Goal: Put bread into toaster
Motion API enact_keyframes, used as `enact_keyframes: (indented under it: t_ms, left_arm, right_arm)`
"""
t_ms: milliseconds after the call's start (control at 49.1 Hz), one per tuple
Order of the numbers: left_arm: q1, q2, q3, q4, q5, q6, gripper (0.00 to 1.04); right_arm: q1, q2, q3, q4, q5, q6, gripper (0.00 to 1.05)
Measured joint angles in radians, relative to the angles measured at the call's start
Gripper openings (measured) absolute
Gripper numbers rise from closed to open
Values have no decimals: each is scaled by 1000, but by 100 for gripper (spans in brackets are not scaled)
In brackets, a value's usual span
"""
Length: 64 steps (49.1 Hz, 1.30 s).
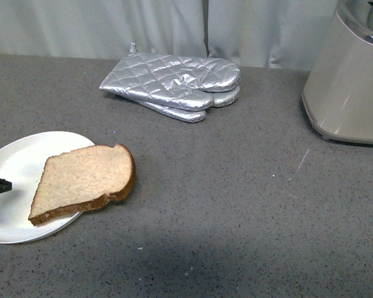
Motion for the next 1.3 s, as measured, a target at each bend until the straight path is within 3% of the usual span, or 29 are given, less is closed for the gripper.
enact_keyframes:
  t_ms: [183,428,897,1162,1304]
  left_arm:
    - [-12,10,-9,30,-57,-4,50]
    - [-44,-7,-39,36,-56,-79,3]
    - [-296,-178,-73,87,-60,-341,4]
    - [-475,-179,-70,177,-190,-533,4]
    - [-632,-131,-31,229,-307,-659,4]
  right_arm:
    - [0,0,0,0,0,0,95]
    - [0,0,0,0,0,0,95]
    - [0,0,0,0,0,0,95]
    - [0,0,0,0,0,0,95]
    - [0,0,0,0,0,0,95]
